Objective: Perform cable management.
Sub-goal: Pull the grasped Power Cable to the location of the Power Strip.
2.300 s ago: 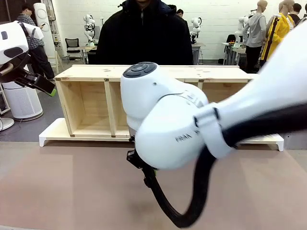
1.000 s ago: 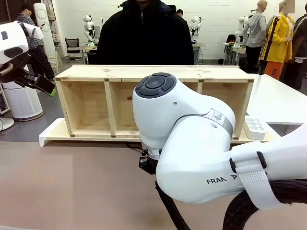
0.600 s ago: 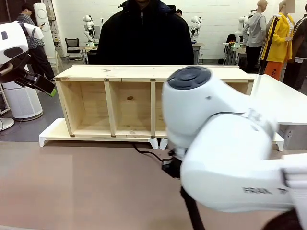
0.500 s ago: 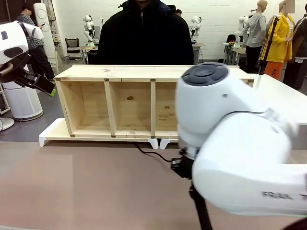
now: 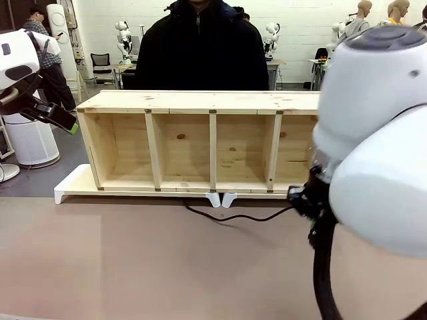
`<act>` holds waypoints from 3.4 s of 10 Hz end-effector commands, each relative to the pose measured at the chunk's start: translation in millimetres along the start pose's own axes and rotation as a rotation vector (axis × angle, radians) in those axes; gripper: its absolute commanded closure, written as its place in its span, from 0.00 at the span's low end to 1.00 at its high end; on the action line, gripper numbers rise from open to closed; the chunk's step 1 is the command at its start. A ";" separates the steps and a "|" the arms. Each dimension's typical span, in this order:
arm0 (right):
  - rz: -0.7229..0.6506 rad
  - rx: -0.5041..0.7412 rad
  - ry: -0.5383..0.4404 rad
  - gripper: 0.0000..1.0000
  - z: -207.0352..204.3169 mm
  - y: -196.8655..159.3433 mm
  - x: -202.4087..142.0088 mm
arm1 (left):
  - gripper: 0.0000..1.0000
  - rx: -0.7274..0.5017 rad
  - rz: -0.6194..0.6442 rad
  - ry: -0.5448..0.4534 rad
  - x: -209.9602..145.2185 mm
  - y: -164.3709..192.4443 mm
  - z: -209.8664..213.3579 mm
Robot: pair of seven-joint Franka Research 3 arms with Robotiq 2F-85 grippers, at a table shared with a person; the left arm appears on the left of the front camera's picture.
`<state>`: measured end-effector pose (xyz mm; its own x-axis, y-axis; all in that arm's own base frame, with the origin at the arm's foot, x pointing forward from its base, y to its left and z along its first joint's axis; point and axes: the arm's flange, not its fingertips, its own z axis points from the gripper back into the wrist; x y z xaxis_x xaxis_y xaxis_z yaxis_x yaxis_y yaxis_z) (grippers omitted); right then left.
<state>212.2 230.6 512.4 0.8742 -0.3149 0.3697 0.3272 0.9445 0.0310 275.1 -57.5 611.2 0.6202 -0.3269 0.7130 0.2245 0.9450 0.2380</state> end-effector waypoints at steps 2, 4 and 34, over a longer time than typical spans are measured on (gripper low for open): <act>-0.004 0.021 -0.014 0.84 -18.8 -56.8 25.4 | 0.00 0.007 -0.001 -0.011 1.7 0.1 -1.3; -0.034 -0.004 -0.064 0.84 -17.4 -68.9 57.8 | 0.00 0.007 -0.001 -0.011 1.7 0.1 -1.3; -0.238 -0.093 -0.114 0.84 -9.7 -155.9 341.4 | 0.00 0.007 -0.001 -0.011 1.7 0.1 -1.3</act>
<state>450.1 -15.0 612.0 0.7355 -0.5003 0.4569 0.5284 0.8456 0.0753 275.1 -57.5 611.3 0.6200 -0.3269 0.7133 0.2245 0.9450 0.2380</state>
